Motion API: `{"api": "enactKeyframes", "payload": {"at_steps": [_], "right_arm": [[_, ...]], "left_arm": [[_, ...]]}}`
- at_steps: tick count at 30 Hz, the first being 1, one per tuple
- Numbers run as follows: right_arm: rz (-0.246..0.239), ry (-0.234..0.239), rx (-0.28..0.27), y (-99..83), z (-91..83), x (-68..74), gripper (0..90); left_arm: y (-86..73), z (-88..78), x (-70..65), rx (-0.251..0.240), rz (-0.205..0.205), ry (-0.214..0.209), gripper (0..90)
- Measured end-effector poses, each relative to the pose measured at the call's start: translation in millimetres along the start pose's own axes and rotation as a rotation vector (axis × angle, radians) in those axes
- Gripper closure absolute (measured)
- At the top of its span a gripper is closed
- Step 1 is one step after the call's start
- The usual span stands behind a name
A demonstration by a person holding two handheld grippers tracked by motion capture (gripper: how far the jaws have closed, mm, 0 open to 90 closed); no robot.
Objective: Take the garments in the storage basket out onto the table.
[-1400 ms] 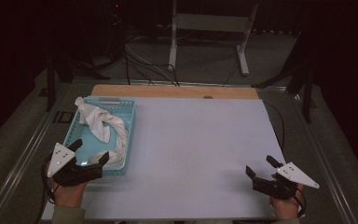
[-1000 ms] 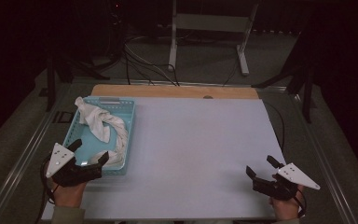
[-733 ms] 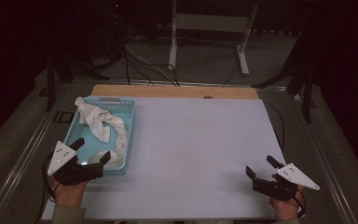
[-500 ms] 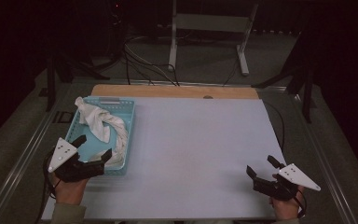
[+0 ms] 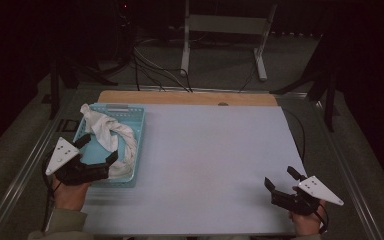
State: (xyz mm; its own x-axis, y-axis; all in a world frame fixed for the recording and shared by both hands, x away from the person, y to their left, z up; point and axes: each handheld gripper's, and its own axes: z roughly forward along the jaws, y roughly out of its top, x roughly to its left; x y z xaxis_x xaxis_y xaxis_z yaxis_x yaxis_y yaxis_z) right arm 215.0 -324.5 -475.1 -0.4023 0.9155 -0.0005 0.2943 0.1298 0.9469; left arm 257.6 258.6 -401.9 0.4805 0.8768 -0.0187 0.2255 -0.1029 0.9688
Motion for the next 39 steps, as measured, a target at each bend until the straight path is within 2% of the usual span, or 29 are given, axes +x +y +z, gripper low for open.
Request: {"api": "enactKeyframes", "payload": {"at_steps": [2,7,12,17,28,36,39], "right_arm": [[-0.001,-0.003,-0.001,-0.1,-0.2,-0.2,10.8],[-0.003,-0.005,-0.006,-0.1,-0.6,-0.5,10.8],[-0.006,-0.007,-0.006,-0.3,-0.4,-0.1,10.8],[-0.009,-0.006,-0.008,-0.4,-0.6,-0.2,10.9],[-0.006,-0.011,-0.013,-0.3,-1.4,-0.8,10.9],[-0.006,-0.013,-0.014,-0.2,-1.6,-0.7,10.9],[-0.006,-0.013,-0.013,-0.3,-1.5,-0.9,10.9]], "left_arm": [[2.3,1.5,2.1,0.010,-0.006,-0.005,0.6],[10.0,8.1,8.5,0.104,0.013,0.023,0.2],[12.7,12.0,13.3,0.114,0.016,0.031,0.2],[16.5,22.9,19.2,0.136,0.034,0.039,0.2],[25.5,40.0,22.6,0.145,0.054,0.056,0.2],[29.9,51.5,27.7,0.141,0.038,0.071,0.2],[31.6,56.8,29.4,0.148,0.034,0.054,0.2]]}}
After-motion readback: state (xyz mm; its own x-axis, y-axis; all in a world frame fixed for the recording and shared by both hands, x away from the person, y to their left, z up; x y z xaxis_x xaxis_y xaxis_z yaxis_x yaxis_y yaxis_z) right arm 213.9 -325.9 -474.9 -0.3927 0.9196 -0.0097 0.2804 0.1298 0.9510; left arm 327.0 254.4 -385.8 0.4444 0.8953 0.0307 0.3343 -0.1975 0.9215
